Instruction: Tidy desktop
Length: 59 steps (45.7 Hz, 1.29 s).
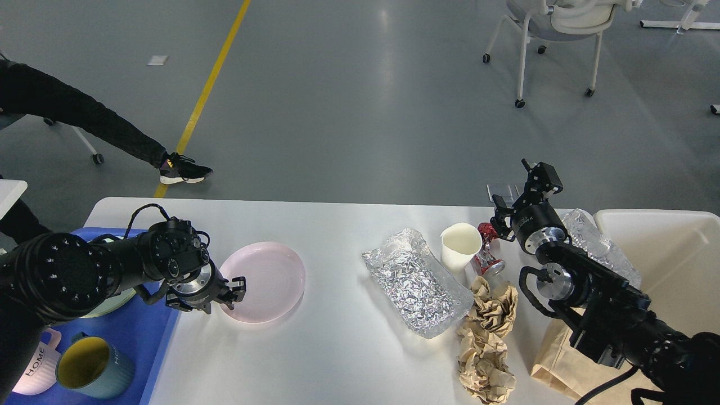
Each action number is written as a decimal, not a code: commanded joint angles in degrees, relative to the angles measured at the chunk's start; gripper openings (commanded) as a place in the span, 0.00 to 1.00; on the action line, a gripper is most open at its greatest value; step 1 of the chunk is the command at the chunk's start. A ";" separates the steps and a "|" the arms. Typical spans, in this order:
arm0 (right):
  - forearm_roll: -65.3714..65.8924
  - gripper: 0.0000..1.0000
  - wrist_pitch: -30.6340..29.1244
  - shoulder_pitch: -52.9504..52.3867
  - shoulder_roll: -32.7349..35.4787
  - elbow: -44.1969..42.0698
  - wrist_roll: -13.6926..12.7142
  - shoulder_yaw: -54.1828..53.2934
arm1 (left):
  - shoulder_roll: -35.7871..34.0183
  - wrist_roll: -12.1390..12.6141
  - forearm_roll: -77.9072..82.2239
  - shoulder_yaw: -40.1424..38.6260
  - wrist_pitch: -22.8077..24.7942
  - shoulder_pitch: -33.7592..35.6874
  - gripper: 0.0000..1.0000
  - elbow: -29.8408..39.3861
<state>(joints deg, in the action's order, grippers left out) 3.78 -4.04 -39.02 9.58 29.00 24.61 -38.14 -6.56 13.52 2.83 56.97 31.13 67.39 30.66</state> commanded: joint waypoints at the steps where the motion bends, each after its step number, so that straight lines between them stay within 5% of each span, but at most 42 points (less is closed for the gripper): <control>1: 0.00 1.00 0.00 0.00 0.00 0.00 0.00 0.00 | -0.38 0.81 -0.02 -0.02 2.09 -0.15 0.00 0.01; 25: 0.00 1.00 0.00 0.00 0.00 0.00 0.00 0.00 | -1.70 0.90 -0.37 -2.48 2.88 2.74 0.00 0.01; 35: 0.00 1.00 0.00 0.00 0.00 0.00 0.00 0.00 | -4.95 1.43 -0.37 -2.57 13.51 13.02 0.00 0.01; 45: 0.00 1.00 0.00 0.00 0.00 0.00 0.00 0.00 | -7.76 1.43 -0.37 -4.76 19.32 19.18 0.00 0.01; 56: 0.00 1.00 0.00 0.00 0.00 0.00 0.00 0.00 | -7.94 1.34 -0.28 -4.68 18.09 18.04 0.00 -0.07; 59: 0.00 1.00 0.00 0.00 0.00 0.00 0.00 0.00 | -7.59 1.25 -0.19 -4.50 16.78 16.73 0.07 -0.07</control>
<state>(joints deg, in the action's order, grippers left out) 3.78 -4.04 -39.02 9.58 29.00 24.61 -38.14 -14.59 14.95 2.53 52.09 49.70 85.75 30.62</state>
